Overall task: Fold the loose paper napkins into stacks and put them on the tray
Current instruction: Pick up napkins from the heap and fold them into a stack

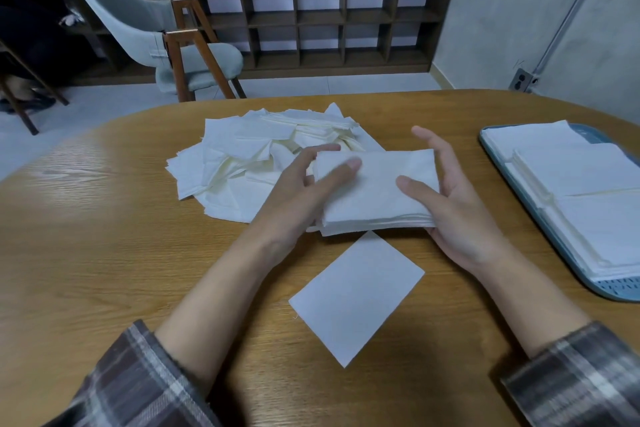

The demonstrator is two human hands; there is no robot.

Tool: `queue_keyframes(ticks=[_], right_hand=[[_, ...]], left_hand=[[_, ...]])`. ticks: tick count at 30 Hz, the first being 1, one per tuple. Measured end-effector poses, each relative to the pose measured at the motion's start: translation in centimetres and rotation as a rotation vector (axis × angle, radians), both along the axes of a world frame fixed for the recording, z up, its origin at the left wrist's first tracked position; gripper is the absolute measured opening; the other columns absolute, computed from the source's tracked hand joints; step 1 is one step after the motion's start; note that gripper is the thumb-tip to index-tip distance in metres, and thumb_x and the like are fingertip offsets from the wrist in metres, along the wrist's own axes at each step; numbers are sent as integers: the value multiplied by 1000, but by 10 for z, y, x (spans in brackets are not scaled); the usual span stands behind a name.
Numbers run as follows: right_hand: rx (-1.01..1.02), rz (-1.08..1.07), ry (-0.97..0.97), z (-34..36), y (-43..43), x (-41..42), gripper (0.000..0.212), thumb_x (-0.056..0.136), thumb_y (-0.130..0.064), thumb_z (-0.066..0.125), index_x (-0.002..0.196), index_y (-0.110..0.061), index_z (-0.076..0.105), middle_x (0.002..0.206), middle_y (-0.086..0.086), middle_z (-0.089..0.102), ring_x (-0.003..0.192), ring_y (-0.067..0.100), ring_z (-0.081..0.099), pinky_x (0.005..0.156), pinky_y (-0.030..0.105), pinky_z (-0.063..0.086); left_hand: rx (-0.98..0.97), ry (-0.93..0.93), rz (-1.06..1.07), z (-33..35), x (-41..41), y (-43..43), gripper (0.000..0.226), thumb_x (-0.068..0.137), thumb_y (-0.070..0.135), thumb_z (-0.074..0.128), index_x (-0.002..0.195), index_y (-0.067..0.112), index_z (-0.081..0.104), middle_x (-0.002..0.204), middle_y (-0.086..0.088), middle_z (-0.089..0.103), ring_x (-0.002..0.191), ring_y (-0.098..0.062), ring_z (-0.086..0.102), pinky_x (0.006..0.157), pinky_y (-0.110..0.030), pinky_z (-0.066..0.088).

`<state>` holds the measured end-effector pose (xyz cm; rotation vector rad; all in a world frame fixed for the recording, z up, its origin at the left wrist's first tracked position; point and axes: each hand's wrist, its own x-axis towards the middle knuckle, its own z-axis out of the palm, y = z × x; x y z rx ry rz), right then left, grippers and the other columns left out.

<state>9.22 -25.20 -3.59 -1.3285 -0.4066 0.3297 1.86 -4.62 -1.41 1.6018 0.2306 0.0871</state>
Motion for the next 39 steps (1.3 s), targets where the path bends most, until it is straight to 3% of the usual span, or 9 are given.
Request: queue_keyframes(ticks=[3, 6, 9, 13, 17, 21, 24, 33, 39], right_hand=[[-47, 8, 7, -2, 0, 1, 67, 92, -18, 75, 143, -55, 50, 136, 7, 67, 120, 31, 69, 89, 41, 57], [-18, 104, 45, 1, -2, -2, 65, 87, -25, 76, 144, -50, 53, 136, 0, 67, 120, 25, 70, 90, 37, 60], [-30, 178, 35, 1, -2, -3, 47, 92, -23, 73, 137, -31, 67, 133, -6, 70, 124, 22, 68, 95, 36, 60], [-251, 1, -143, -3, -3, 0, 30, 95, -14, 74, 121, -28, 77, 128, -14, 73, 125, 8, 64, 107, 37, 50], [-307, -152, -198, -6, -8, 4, 32, 96, -11, 74, 120, -32, 78, 127, -22, 72, 126, -5, 60, 105, 25, 45], [-325, -189, -216, -6, -8, 5, 33, 95, -8, 73, 118, -31, 78, 123, -24, 73, 124, -9, 59, 101, 19, 42], [-347, -198, -236, -7, -7, 4, 32, 96, -8, 72, 117, -31, 78, 122, -27, 73, 122, -13, 57, 97, 9, 41], [-390, -212, -301, -7, -6, 5, 29, 96, -7, 70, 116, -27, 78, 119, -29, 73, 118, -19, 55, 90, -4, 35], [-286, -125, -246, -8, -3, 4, 16, 103, -25, 65, 106, -27, 81, 116, -15, 76, 117, -1, 64, 100, 25, 42]], left_hand=[[212, -78, 21, -7, -1, 6, 56, 91, 33, 82, 136, 49, 53, 107, 14, 71, 89, 3, 71, 76, -19, 58], [431, -140, 43, -13, 0, 7, 59, 95, 33, 77, 142, 49, 45, 113, 29, 60, 102, 9, 61, 89, -25, 57], [629, -182, 36, -14, -1, 4, 63, 100, 32, 70, 150, 47, 35, 109, 28, 52, 95, 24, 51, 84, -17, 50], [718, -264, 34, -20, 0, -2, 68, 102, 36, 68, 156, 44, 28, 140, 15, 48, 117, 7, 50, 95, -16, 46], [906, -430, 126, -23, 1, -4, 61, 91, 38, 82, 144, 31, 53, 151, 6, 39, 134, -9, 44, 100, -16, 44], [824, -372, -267, -18, -1, 3, 29, 87, 39, 85, 112, 28, 75, 107, 14, 68, 98, -8, 64, 77, -21, 50], [864, -192, -493, -19, -2, 1, 30, 84, 42, 87, 111, 34, 78, 104, 17, 69, 97, -6, 62, 81, -25, 51], [765, -181, -493, -15, -7, -2, 4, 91, 23, 81, 95, 24, 82, 86, 15, 69, 83, -3, 63, 71, -11, 43], [577, -250, -344, -2, -10, 2, 9, 91, 15, 78, 85, 19, 73, 75, 6, 65, 71, -2, 57, 68, -13, 42]])
